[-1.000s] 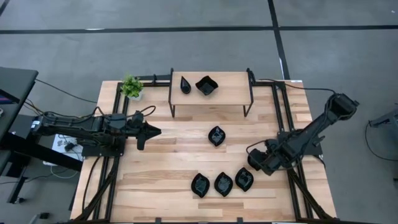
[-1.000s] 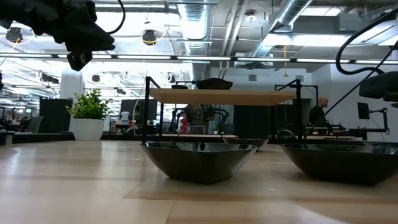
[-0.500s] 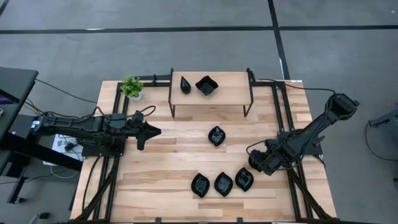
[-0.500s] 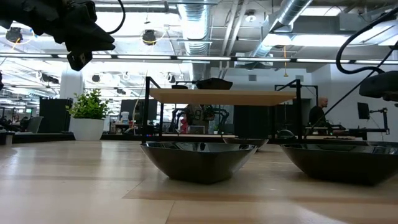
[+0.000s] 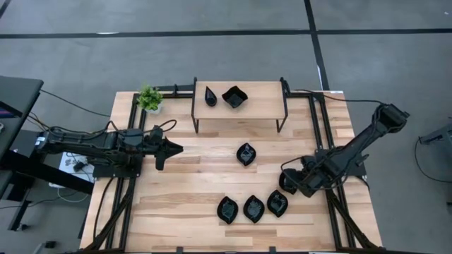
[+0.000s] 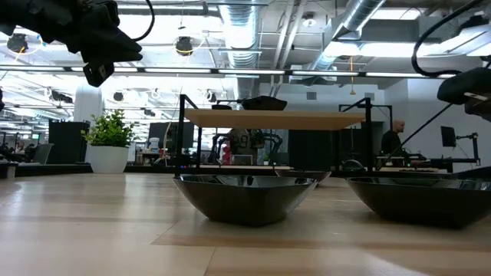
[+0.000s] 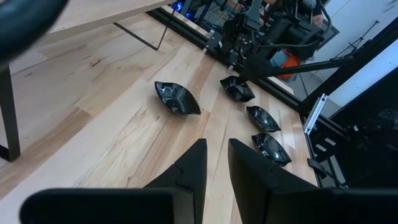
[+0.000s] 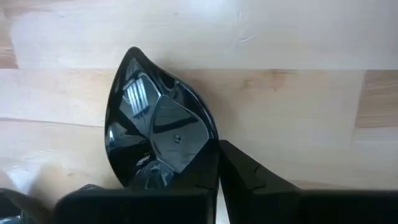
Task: Pick & Place Mini shaped plates
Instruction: Put the leaf shaped plate on the shelf
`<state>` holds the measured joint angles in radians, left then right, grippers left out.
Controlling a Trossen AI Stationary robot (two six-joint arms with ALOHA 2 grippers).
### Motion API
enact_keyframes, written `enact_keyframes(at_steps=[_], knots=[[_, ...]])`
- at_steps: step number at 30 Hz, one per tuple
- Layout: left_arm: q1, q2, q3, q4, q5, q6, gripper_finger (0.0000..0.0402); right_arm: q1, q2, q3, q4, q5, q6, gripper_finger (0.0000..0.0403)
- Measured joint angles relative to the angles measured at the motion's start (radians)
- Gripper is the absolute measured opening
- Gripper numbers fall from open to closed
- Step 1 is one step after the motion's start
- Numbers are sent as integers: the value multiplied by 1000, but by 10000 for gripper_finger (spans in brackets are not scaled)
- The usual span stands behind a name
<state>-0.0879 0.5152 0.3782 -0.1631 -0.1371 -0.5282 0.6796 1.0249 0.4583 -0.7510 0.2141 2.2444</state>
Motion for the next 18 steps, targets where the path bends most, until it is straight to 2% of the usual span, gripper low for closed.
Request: enact_keyframes(at_steps=[4, 10, 14, 18], knots=[[0, 0, 0, 1, 0, 0, 66, 0, -31, 0, 0, 28, -21, 2], [0, 0, 0, 6, 0, 0, 66, 0, -114, 35, -8, 189, -100, 2], [0, 0, 0, 7, 0, 0, 66, 0, -184, 78, 11, 334, -266, 2], [0, 0, 0, 7, 0, 0, 66, -5, -252, 132, 52, 460, -498, 2]])
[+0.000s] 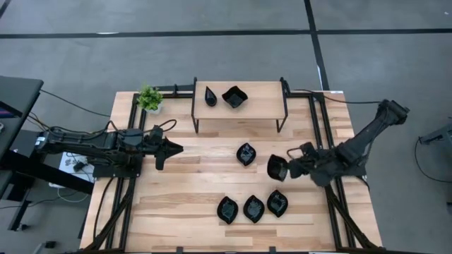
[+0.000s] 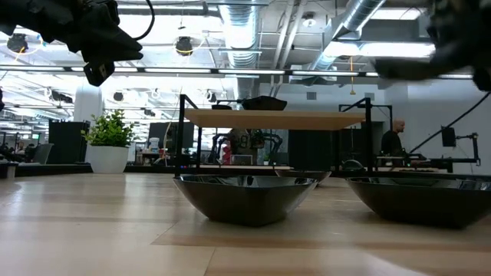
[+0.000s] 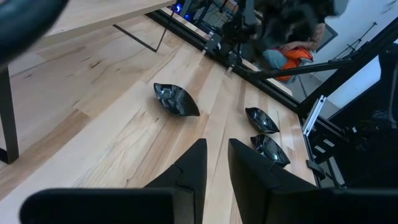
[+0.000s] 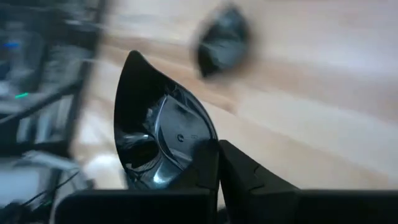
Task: Pick & Place Mini shaped plates
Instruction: Put the leaf shaped plate on the shelf
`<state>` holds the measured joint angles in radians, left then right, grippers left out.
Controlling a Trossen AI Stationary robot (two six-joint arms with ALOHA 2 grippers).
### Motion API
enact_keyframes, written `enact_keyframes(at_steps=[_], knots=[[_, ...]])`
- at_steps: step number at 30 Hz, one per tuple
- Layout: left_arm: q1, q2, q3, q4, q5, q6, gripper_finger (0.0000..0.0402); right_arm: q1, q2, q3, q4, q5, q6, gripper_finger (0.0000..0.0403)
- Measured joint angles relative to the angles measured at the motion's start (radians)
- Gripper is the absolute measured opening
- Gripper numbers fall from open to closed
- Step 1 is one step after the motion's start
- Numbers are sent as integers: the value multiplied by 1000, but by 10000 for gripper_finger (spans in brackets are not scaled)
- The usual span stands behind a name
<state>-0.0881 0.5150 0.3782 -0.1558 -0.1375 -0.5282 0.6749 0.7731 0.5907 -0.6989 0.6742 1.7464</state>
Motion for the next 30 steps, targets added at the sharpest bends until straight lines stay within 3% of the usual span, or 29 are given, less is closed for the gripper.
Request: enact_keyframes(at_steps=[9, 15, 20, 25, 30], knots=[[0, 0, 0, 0, 0, 0, 66, -137, -54, 134, -5, 16, -402, 1], [0, 0, 0, 3, 0, 0, 66, -347, -61, 276, -30, 1, -645, 1], [0, 0, 0, 7, 0, 0, 66, -564, -61, 399, -45, -37, -750, 1], [0, 0, 0, 8, 0, 0, 66, -804, -35, 489, -52, -186, -839, 1], [0, 0, 0, 8, 0, 0, 66, -1055, 35, 535, -47, -415, -909, 1]])
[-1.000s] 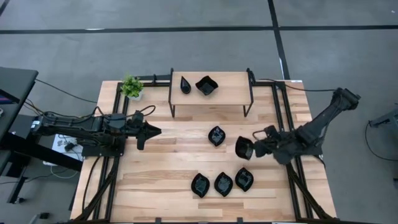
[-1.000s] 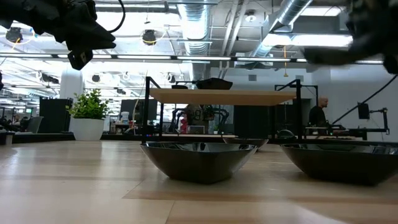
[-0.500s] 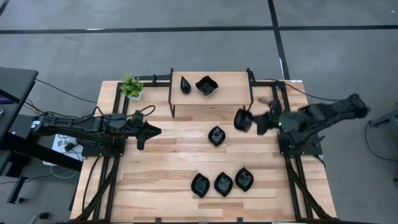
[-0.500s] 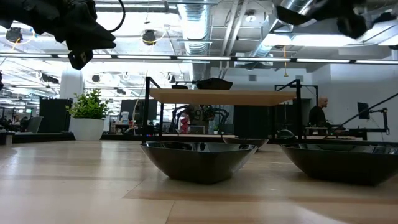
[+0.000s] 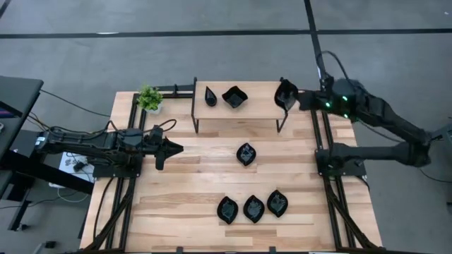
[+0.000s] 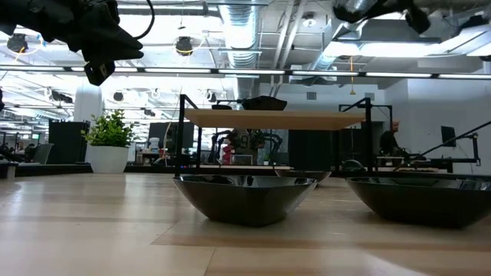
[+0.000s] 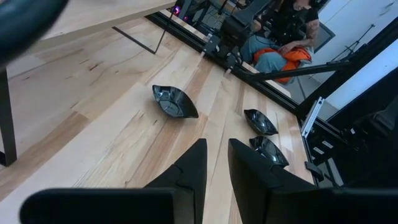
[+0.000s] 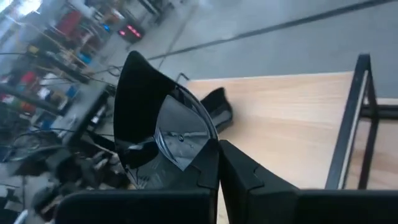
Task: Pick & Place Mini shaped plates
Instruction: Put the leaf shaped plate on the shelf
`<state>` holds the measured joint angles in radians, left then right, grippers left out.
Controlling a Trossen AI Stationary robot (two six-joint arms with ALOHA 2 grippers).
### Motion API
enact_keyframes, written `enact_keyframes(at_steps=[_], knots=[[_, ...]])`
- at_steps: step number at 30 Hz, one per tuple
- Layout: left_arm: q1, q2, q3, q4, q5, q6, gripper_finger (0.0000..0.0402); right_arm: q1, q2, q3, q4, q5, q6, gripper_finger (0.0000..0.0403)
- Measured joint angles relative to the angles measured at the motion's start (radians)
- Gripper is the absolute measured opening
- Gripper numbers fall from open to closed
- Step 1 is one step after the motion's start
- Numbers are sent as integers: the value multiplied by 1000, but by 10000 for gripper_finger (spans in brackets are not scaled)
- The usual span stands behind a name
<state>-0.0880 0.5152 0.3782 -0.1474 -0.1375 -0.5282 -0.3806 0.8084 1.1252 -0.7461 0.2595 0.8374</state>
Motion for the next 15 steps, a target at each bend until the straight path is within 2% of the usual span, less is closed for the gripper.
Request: enact_keyframes(at_steps=[7, 11, 15], knots=[[0, 0, 0, 7, 0, 0, 66, -289, 170, 28, -7, -280, -85, 1], [0, 0, 0, 15, 0, 0, 66, -384, 272, 35, -2, -358, -116, 1], [0, 0, 0, 18, 0, 0, 66, -432, 358, 33, 10, -394, -140, 1]])
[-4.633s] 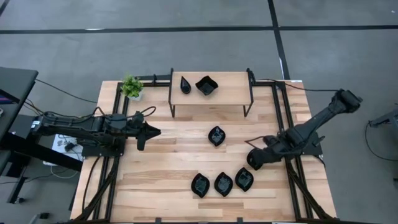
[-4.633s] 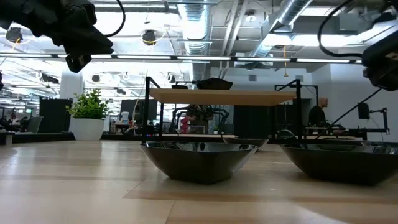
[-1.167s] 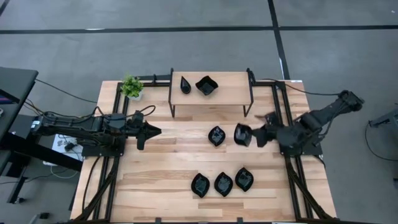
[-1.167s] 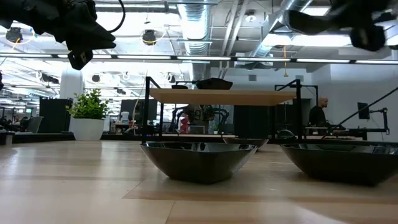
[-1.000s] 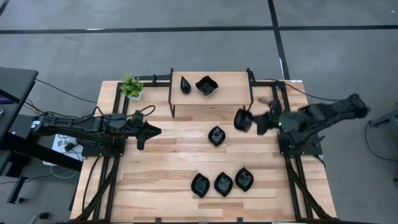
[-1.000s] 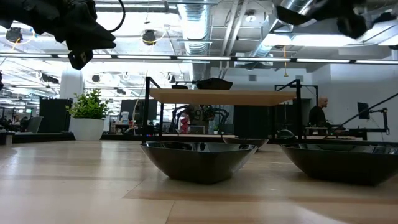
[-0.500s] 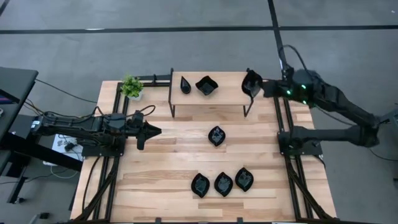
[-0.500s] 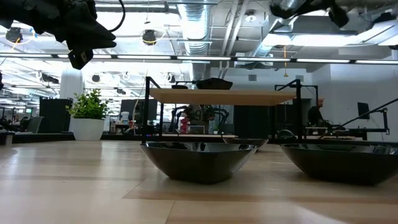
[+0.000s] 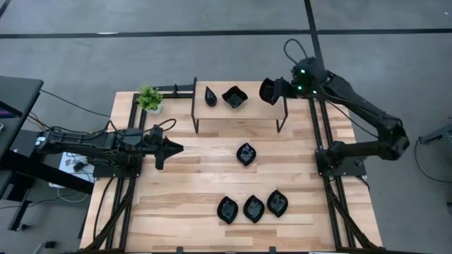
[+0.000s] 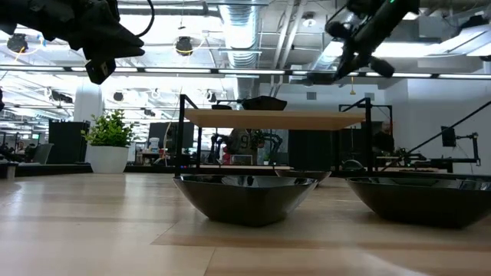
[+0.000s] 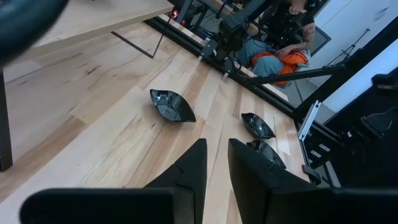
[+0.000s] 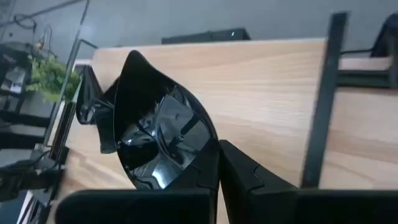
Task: Pick & Place Mini shaped plates
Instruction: Put the leaf shaped plate on the shelf
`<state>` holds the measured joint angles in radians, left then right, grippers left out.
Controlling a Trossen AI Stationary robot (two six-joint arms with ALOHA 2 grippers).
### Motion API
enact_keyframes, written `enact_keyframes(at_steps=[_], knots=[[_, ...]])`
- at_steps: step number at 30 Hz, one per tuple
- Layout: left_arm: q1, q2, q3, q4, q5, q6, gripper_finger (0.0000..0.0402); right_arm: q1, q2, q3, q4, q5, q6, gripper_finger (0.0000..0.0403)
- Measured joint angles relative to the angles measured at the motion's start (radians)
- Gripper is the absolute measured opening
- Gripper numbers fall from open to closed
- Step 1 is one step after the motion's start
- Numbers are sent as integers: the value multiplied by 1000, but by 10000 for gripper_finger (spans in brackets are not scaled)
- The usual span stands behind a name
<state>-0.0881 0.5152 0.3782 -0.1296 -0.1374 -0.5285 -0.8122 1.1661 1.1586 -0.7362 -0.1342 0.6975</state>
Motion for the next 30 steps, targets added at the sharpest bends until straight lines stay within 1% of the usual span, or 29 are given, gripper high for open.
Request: enact_keyframes(at_steps=[4, 12, 23, 30], knots=[[0, 0, 0, 2, 0, 0, 66, -16, 82, 0, 26, -58, 1, 1], [0, 0, 0, 9, 0, 0, 66, -27, 186, 0, 35, -22, 7, 1], [0, 0, 0, 19, 0, 0, 66, -34, 260, 0, 38, -24, 37, 1], [0, 0, 0, 20, 0, 0, 66, -33, 246, 0, 34, -22, 37, 1]])
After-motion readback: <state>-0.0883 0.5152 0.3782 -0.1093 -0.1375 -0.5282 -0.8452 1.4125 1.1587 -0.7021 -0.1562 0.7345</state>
